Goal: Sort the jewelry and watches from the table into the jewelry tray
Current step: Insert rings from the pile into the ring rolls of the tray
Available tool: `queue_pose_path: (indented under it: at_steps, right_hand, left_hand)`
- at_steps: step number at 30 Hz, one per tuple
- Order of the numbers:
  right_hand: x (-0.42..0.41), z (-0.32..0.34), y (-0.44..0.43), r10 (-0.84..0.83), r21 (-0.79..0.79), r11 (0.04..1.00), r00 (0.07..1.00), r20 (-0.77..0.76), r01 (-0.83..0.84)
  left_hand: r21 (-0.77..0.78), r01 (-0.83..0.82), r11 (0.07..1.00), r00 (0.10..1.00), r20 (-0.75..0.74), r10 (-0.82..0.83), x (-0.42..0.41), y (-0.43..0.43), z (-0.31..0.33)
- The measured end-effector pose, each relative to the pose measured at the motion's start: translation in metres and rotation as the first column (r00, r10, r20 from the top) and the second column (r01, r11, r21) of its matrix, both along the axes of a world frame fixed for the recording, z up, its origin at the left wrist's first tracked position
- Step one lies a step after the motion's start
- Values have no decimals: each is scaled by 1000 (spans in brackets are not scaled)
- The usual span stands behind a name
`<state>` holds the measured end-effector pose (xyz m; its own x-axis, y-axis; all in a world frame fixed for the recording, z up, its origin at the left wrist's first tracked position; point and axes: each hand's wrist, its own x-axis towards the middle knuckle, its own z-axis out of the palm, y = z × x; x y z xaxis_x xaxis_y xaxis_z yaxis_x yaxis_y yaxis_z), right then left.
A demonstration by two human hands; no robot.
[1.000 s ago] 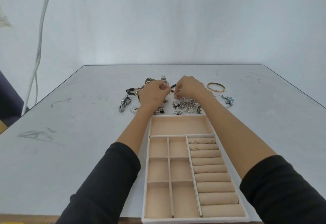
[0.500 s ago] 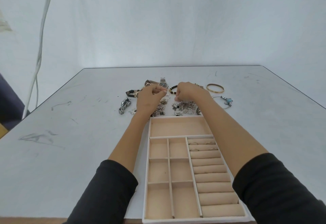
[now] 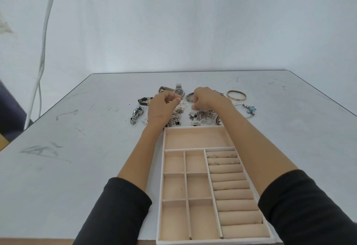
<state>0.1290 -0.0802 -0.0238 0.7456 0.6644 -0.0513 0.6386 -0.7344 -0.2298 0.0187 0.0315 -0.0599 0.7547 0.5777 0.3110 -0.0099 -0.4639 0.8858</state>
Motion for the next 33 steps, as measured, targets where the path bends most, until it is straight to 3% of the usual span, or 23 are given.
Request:
queue_pose_path:
  at_steps: [5,8,12,16,21,33]
  right_hand:
    - [-2,-7,-6,31,247,968,999,37,-39]
    - [-5,-7,-15,42,434,900,999,16,-45]
    - [-13,-3,-38,67,569,822,997,-44,-30]
    - [-35,-6,-68,118,729,684,980,-157,35]
    - [-71,-1,-108,204,786,610,939,-278,100]
    - [-130,-4,-180,271,741,668,902,-337,76]
  left_hand:
    - [60,0,998,1000,15,-1,-2,-3,2]
    - [95,-8,995,999,43,4,-6,-6,5]
    - [122,2,992,996,93,-14,-16,-12,8]
    - [149,24,989,989,139,-45,-30,-20,10]
    - [202,90,975,982,146,-121,-51,-34,12]
    - [382,98,919,959,210,-189,-89,-62,15]
